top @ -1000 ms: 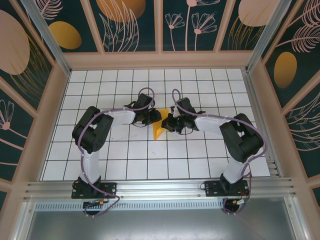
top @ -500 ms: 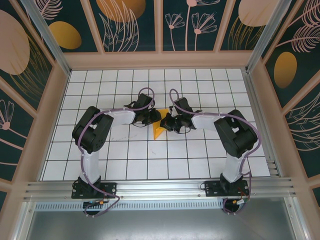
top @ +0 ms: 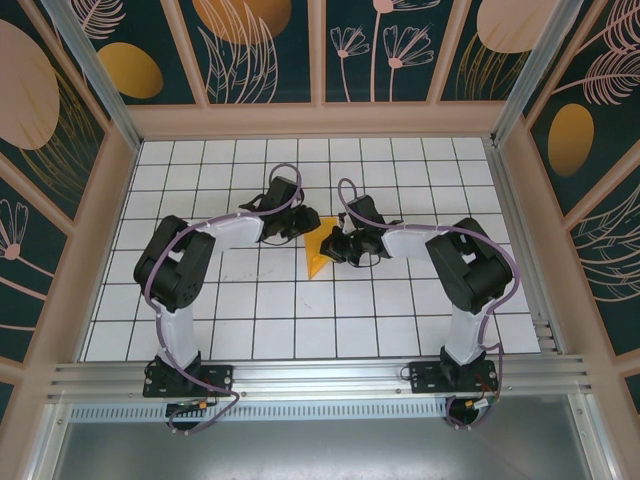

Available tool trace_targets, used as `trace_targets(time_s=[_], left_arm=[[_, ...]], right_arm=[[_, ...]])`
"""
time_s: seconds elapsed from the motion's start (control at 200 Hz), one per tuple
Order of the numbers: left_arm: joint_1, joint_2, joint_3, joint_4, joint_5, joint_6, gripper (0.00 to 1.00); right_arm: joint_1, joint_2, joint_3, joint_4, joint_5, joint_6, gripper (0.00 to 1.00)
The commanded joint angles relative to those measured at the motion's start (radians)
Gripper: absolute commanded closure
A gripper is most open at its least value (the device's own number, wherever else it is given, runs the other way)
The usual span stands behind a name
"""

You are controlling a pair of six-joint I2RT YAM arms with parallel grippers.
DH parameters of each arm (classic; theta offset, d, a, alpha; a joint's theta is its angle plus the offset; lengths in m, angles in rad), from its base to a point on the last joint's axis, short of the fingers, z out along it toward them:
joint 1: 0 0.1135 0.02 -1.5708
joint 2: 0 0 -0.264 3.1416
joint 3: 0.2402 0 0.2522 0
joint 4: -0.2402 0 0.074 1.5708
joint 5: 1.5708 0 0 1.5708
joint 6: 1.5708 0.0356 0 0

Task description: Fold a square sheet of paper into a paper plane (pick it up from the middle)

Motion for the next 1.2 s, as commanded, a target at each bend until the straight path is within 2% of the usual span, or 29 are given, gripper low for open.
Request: trace_targets(time_s=[0.0, 0.35, 1.196], left_arm=[[0.009, 0.019, 0.016, -0.019, -0.025, 0.000, 0.71], [0.009, 0.093, 0.042, -0.058, -0.008, 0.030, 0.78], [0.008, 0.108, 0.042, -0.071, -0.007, 0.040, 0.78]], right_arm=[[-0.007, 0.014, 0.022, 0.009, 0.005, -0.023, 1.00], [-0.004, 0.036, 0.036, 0.015, -0.014, -0.055, 1.00], [0.007, 0.100, 0.087, 0.017, -0.056, -0.123, 1.00]])
